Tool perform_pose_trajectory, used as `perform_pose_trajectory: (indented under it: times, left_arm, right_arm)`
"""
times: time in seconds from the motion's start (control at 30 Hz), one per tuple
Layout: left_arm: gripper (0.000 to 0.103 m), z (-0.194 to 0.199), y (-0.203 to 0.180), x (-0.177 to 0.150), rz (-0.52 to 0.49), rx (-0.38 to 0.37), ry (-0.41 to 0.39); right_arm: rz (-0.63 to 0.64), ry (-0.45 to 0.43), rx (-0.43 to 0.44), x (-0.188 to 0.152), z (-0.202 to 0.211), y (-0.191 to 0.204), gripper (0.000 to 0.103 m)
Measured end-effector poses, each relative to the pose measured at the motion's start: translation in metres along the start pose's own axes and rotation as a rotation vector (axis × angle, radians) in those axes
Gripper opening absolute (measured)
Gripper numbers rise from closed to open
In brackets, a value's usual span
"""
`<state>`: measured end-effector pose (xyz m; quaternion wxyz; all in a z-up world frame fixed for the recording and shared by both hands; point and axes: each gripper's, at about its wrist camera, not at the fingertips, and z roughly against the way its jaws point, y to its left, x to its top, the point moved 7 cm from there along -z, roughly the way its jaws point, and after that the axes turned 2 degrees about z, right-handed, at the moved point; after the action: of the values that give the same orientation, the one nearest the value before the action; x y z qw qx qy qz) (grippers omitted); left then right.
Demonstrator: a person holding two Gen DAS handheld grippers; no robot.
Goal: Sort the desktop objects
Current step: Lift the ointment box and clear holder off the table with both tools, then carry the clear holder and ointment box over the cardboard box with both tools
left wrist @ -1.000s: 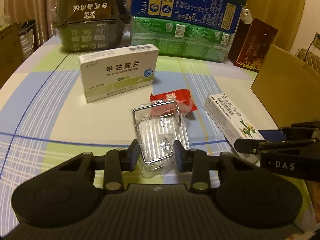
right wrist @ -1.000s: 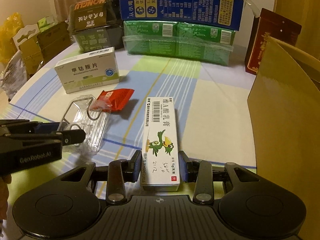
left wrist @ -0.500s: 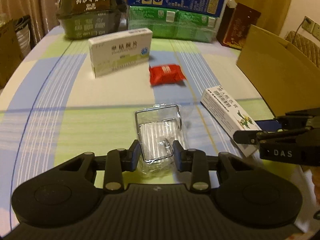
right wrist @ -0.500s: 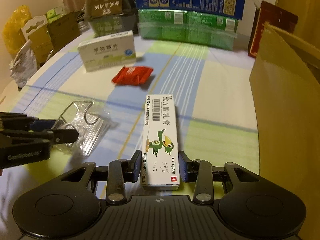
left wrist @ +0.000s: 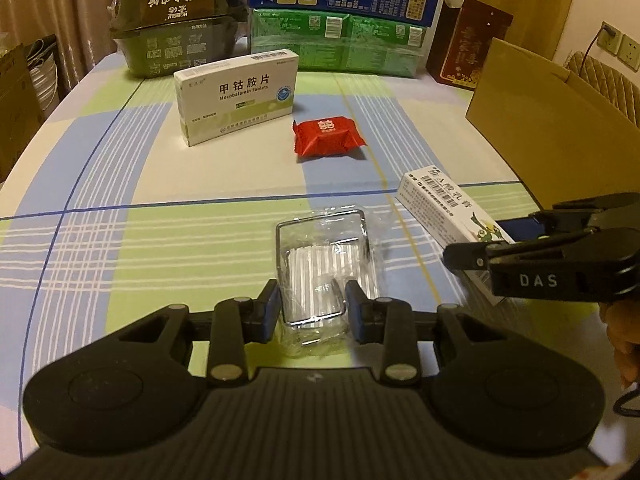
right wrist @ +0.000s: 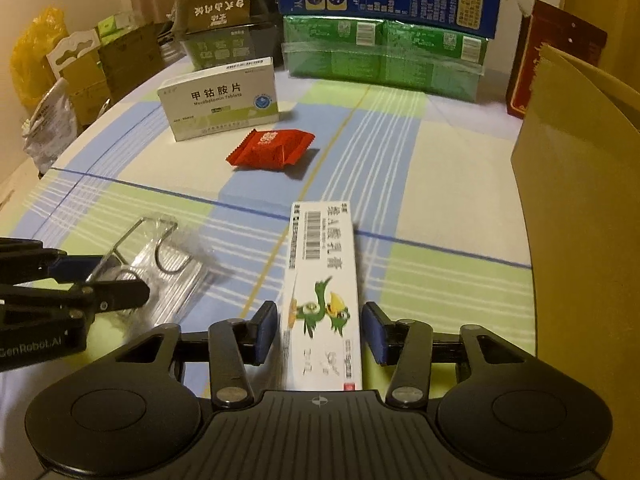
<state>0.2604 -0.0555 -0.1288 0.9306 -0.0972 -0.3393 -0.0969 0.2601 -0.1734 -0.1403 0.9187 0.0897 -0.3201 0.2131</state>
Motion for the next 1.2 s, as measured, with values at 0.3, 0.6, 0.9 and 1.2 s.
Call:
perform_pose_trajectory:
  times: [0.3,0.6,0.9,1.2]
  left_arm:
    - [0.028,-0.005,-0.002,0.003,0.015,-0.016,0.008]
    - [0.027,-0.003,-0.003,0.006,0.049,-0.020,0.001]
    - [0.027,-0.002,0.000,0.007,0.079,-0.020,-0.003]
    - [0.027,0.006,0.000,0.009,0.113,-0.031,-0.006]
  right_arm:
    - [0.040,-0.001,-0.020,0.006,-0.007,0.006,0.036]
    - [0.019,-0.035,-0.015,0.014,0.004,0.008,0.035]
    - [0.001,-0.054,-0.016,0.016,0.010,0.008,0.035]
    - [-0.032,-0.078,-0.019,0.011,0.032,0.007,0.035]
